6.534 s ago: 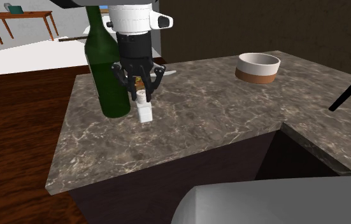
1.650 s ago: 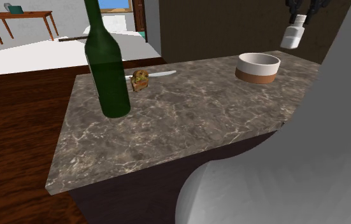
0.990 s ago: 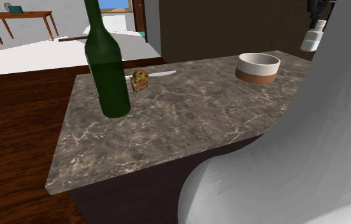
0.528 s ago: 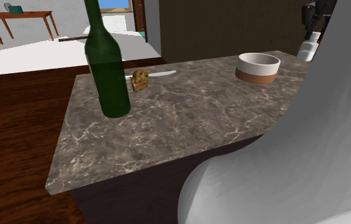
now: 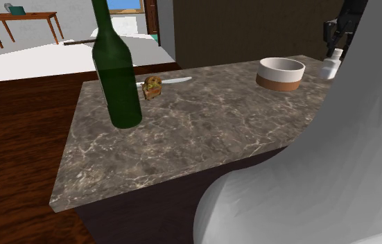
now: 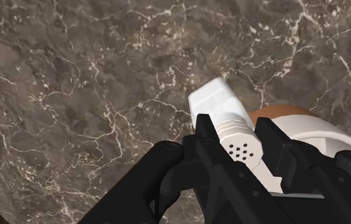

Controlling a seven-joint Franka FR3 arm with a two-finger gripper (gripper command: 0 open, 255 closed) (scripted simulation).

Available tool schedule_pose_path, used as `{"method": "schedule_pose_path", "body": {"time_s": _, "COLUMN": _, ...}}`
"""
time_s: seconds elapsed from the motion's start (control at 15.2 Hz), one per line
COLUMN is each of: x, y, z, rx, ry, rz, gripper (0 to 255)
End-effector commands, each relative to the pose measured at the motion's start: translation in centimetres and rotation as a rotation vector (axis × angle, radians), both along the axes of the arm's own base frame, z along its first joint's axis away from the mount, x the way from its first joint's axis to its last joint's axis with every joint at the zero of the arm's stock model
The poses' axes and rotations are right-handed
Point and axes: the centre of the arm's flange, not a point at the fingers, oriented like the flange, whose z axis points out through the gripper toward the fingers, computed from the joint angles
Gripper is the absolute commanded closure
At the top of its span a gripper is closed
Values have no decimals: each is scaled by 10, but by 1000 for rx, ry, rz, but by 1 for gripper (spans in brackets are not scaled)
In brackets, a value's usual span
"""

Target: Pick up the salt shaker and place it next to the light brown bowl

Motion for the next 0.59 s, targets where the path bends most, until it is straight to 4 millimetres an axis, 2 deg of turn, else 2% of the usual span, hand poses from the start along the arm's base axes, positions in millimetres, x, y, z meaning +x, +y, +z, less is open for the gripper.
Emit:
{"method": "schedule_pose_path", "body": {"time_s": 0.0, "x": 0, "y": 1, "z": -11, "rx": 0, "ry": -1, "rz": 0, "gripper": 255}}
{"method": "schedule_pose_path", "body": {"time_s": 0.53, "x": 0, "y": 1, "z": -53, "rx": 0, "ry": -1, "rz": 0, "gripper": 255}}
